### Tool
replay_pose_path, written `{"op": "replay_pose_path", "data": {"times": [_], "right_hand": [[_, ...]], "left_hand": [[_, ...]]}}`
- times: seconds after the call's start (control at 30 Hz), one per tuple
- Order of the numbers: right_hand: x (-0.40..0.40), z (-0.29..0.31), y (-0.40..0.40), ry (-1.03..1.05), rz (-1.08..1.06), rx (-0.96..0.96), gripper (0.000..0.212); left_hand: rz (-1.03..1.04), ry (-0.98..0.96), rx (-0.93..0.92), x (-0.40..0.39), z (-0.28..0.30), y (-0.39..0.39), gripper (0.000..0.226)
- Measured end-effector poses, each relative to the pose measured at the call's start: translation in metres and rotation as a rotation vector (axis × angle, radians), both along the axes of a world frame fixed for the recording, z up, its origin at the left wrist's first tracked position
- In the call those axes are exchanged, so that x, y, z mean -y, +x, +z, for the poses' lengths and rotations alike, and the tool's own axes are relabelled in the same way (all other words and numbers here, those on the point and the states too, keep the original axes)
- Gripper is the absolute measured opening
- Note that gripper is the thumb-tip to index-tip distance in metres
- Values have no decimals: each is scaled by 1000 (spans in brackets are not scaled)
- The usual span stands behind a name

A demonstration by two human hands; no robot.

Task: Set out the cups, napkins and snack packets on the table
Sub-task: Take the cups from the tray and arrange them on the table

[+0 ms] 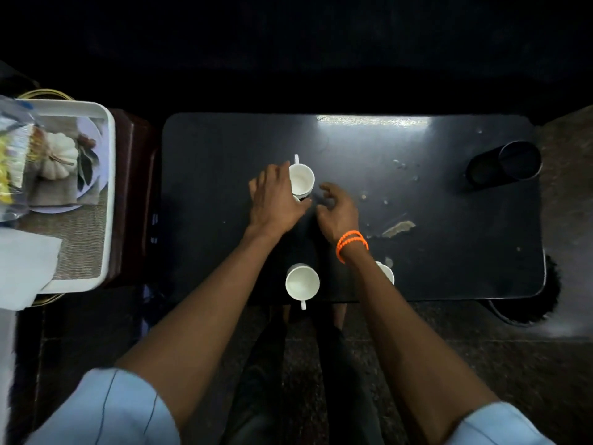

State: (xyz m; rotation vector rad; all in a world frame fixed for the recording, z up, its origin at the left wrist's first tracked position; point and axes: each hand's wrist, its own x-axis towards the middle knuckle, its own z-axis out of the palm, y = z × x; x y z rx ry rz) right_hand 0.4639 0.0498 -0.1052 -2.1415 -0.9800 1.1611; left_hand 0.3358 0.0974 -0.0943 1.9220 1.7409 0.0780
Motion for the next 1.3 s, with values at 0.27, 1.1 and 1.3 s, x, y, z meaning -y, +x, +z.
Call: {"op": "replay_pose_path", "data": {"times": [0.27, 1.1, 1.3], "right_hand": [[-7, -14, -2, 133, 5, -154, 61], [64, -3, 97, 72, -257, -160, 64], [62, 2, 97, 7, -327, -37, 63]], "left_hand": [[57, -52, 53, -18, -13, 12, 58], [-76, -99, 251, 51, -8, 113, 68], [8, 13, 290, 62, -5, 96, 63]]}}
